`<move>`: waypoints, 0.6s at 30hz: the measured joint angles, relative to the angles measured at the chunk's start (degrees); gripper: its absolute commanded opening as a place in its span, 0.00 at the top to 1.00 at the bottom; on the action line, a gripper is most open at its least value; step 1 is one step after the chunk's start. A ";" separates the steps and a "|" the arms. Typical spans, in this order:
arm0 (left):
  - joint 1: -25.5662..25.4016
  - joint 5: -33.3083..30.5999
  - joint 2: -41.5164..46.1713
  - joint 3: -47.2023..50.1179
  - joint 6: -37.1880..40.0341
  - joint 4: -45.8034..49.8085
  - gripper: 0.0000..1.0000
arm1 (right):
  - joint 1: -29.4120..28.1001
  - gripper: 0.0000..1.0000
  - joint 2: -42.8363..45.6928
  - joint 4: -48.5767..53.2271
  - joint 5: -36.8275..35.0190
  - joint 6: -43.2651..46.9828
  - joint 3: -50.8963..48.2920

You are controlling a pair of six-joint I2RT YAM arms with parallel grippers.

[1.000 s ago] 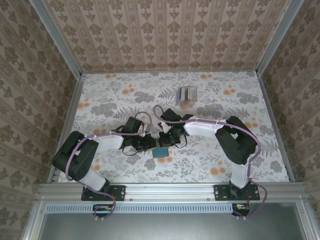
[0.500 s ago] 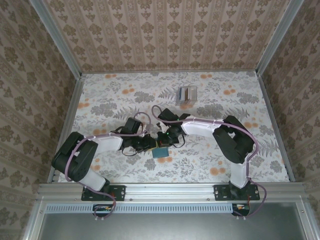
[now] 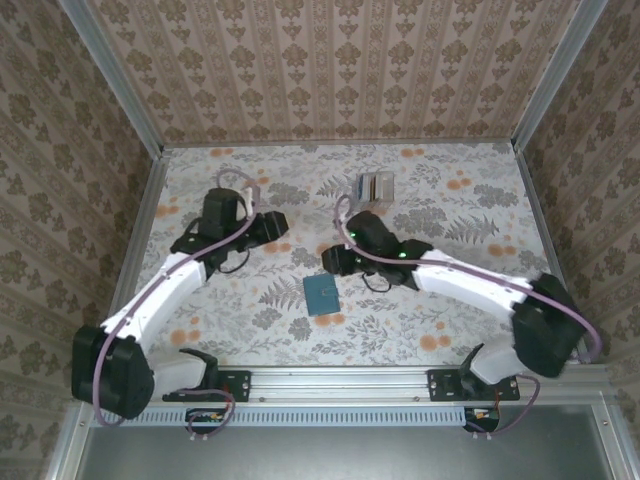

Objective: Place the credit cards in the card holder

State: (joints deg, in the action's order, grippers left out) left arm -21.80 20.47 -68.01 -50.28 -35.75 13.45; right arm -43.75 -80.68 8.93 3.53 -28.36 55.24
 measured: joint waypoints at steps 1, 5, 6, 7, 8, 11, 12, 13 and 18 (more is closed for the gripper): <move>0.79 -1.90 1.31 -0.13 1.27 0.61 0.48 | 0.31 0.44 3.78 -1.38 -3.32 1.46 -0.83; 1.99 -8.41 5.31 0.70 5.38 2.34 0.08 | 1.75 0.01 17.94 -8.85 -15.74 8.46 -7.02; 1.97 -10.01 6.43 1.20 6.75 2.49 0.00 | 2.12 0.00 21.31 -10.78 -18.78 10.32 -9.14; 1.97 -11.85 7.52 1.70 7.85 2.71 0.00 | 2.60 0.00 24.37 -12.79 -21.75 12.44 -11.50; 1.97 -13.68 8.72 2.25 8.81 2.93 0.00 | 3.08 0.00 26.75 -14.29 -24.06 13.81 -13.60; 1.99 -17.94 12.24 4.85 12.98 1.73 0.00 | 6.69 0.00 33.22 -18.91 -30.16 18.36 -21.49; 1.97 -18.60 13.49 6.56 15.93 0.15 0.00 | 8.44 0.00 34.64 -20.26 -31.34 20.06 -24.26; 1.97 -19.10 14.64 8.57 18.88 -1.68 0.00 | 10.25 0.00 35.91 -21.68 -32.41 22.03 -27.41; 2.36 -24.96 22.29 24.61 32.33 -14.05 0.00 | 19.21 0.00 40.30 -24.98 -33.53 28.37 -41.20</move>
State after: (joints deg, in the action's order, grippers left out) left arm -19.44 -4.49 -45.71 -25.67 -3.42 -0.60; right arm -24.53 -40.38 -16.05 -30.00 0.01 14.04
